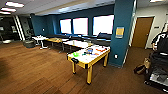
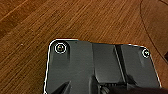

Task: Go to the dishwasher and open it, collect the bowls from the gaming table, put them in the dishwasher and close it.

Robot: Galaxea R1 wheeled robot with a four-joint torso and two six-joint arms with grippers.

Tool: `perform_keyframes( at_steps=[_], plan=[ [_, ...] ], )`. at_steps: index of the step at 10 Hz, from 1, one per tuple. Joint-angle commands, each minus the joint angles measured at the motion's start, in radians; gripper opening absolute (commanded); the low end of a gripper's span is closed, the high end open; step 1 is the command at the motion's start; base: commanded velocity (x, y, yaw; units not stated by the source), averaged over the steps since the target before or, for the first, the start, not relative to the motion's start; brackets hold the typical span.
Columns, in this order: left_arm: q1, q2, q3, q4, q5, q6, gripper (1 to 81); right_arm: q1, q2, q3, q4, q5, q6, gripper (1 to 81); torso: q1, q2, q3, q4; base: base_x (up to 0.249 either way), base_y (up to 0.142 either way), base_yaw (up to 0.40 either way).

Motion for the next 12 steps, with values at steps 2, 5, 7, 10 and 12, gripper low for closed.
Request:
perform_keyframes(
  at_steps=[2,5,7,10,12],
  plan=[
    [-0.062,-0.007,0.001,0.004,0.041,-0.004,81.1,0.065,-0.001,0.001,0.001,-0.063,-0.003,81.1,0.000,0.000,0.000,0.000,0.100,0.098,0.000],
    [-0.062,-0.007,0.001,0.002,0.041,-0.004,81.1,0.065,-0.001,0.001,0.001,-0.063,-0.003,81.1,0.000,0.000,0.000,0.000,0.094,0.103,0.000],
    [-0.062,-0.007,0.001,0.001,0.041,-0.004,81.1,0.065,-0.001,0.001,0.001,-0.063,-0.003,81.1,0.000,0.000,0.000,0.000,0.072,0.104,0.000],
    [-0.062,-0.008,0.001,0.002,0.041,-0.004,81.1,0.065,-0.001,0.001,0.001,-0.063,-0.003,81.1,0.002,0.001,0.000,0.000,0.000,0.116,0.000],
    [-0.062,-0.008,0.001,0.001,0.041,-0.004,81.1,0.065,-0.001,0.001,0.001,-0.063,-0.003,81.1,0.000,0.000,0.000,0.000,0.000,0.138,0.000]
  ],
)
